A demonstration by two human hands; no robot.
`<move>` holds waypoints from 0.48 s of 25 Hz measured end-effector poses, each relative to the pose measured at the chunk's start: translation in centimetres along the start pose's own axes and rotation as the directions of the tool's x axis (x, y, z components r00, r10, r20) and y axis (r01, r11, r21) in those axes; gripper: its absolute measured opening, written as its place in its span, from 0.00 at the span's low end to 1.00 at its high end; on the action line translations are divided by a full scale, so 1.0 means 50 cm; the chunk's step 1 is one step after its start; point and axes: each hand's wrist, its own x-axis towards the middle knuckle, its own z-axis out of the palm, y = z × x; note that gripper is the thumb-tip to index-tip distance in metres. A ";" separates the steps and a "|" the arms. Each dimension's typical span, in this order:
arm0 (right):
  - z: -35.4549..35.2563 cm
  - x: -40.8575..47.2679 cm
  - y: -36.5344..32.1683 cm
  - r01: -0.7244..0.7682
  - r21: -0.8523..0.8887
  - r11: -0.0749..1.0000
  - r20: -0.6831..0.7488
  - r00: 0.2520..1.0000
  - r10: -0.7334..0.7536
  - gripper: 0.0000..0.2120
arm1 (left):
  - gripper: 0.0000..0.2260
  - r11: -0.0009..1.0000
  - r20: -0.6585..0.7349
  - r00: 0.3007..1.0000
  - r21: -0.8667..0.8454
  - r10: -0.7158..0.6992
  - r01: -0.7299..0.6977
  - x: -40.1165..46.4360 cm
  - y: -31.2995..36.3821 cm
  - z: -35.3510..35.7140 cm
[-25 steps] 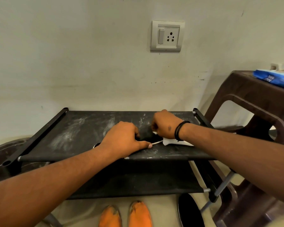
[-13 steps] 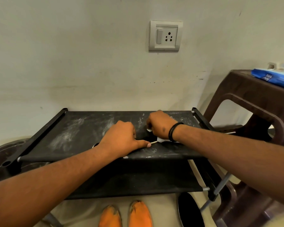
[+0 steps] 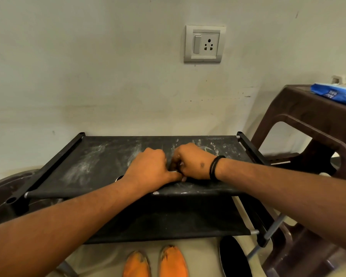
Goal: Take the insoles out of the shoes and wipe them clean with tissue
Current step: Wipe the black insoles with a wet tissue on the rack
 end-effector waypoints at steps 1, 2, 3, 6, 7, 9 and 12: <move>-0.003 0.006 0.010 -0.037 -0.040 0.998 -0.033 0.999 0.036 0.13 | 0.29 1.000 0.004 1.000 0.007 -0.002 0.002 0.000 0.001 0.000; -0.006 0.012 0.020 -0.074 -0.081 0.994 -0.068 0.995 0.068 0.12 | 0.30 1.000 0.004 1.000 0.013 -0.003 0.003 0.001 0.002 0.000; -0.006 0.017 0.023 -0.094 -0.089 0.992 -0.092 0.992 0.086 0.12 | 0.31 1.000 0.001 1.000 0.016 0.000 0.000 0.000 0.003 -0.001; 0.004 0.017 -0.002 -0.020 0.034 0.999 -0.087 0.996 0.023 0.10 | 0.29 1.000 0.002 1.000 0.011 0.005 -0.005 -0.004 0.005 -0.002; 0.002 0.019 -0.005 -0.018 0.098 0.995 -0.107 0.994 0.029 0.10 | 0.29 1.000 0.005 1.000 0.017 0.004 -0.005 -0.004 0.004 -0.003; -0.004 0.026 0.007 -0.094 0.205 0.974 -0.205 0.969 0.137 0.10 | 0.30 0.999 0.017 1.000 0.038 0.002 -0.003 -0.003 0.006 -0.004; 0.000 0.025 0.000 -0.120 0.286 0.951 -0.225 0.956 0.188 0.12 | 0.30 0.999 0.010 1.000 0.029 0.014 -0.015 -0.007 0.008 -0.006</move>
